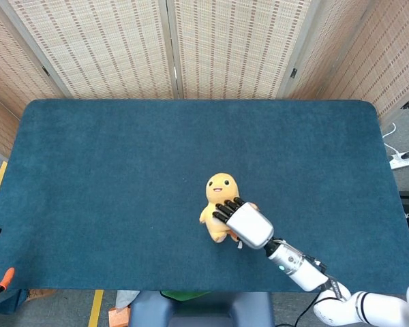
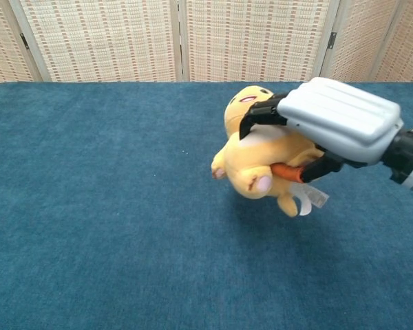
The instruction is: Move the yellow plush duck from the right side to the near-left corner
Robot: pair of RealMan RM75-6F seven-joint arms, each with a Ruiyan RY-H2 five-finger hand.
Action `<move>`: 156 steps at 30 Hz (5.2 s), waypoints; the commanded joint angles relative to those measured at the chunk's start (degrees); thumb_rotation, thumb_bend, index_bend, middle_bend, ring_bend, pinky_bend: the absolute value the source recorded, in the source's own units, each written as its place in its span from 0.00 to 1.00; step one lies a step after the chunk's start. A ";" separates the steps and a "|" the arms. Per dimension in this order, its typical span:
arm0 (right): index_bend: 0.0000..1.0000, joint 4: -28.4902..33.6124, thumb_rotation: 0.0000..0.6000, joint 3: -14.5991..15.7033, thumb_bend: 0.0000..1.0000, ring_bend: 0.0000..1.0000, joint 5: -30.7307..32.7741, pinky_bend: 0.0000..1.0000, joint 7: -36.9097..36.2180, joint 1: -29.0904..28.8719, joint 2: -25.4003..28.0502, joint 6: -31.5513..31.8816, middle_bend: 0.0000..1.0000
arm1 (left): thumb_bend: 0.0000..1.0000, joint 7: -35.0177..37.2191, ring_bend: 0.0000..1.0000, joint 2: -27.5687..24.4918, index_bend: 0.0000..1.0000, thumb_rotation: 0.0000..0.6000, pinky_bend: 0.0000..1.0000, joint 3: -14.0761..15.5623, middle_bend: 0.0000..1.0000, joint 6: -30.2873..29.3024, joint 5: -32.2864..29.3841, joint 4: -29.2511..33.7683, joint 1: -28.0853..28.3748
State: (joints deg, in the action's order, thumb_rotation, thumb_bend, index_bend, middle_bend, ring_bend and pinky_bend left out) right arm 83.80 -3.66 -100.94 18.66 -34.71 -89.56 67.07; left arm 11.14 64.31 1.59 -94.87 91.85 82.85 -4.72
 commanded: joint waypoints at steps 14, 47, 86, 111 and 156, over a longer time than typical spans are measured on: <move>0.23 1.00 1.00 1.16 0.46 0.31 9.23 0.46 9.52 -4.93 -7.53 -15.29 0.30 | 0.34 2.78 0.00 -0.40 0.03 1.00 0.15 0.13 0.00 -0.23 0.07 -0.93 -0.12; 0.00 -6.71 1.00 22.46 0.11 0.00 -3.71 0.00 -32.69 29.46 20.68 33.70 0.00 | 0.27 -14.99 0.01 0.76 0.01 1.00 0.14 2.33 0.06 10.63 21.57 12.45 13.41; 0.00 -40.15 1.00 11.80 0.13 0.00 8.15 0.00 -72.50 44.04 14.47 36.64 0.00 | 0.22 -46.54 0.03 38.44 0.16 1.00 0.20 -12.44 0.11 56.02 -9.38 7.36 47.02; 0.00 -34.95 1.00 12.44 0.14 0.00 2.38 0.00 -66.25 44.36 15.93 38.61 0.00 | 0.73 -47.60 0.69 29.53 0.68 1.00 1.00 -2.26 0.78 31.63 0.45 11.64 39.85; 0.00 -7.48 1.00 16.58 0.14 0.00 -9.44 0.00 -35.95 42.44 20.29 36.31 0.00 | 0.25 -10.94 0.02 20.26 0.00 1.00 0.22 10.18 0.01 6.90 16.09 -18.38 23.52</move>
State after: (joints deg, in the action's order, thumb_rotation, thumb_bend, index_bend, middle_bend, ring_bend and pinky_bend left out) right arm 76.44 12.92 -110.40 -17.15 7.68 -69.24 103.30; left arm -1.63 85.78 11.61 -87.96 109.15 61.93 19.39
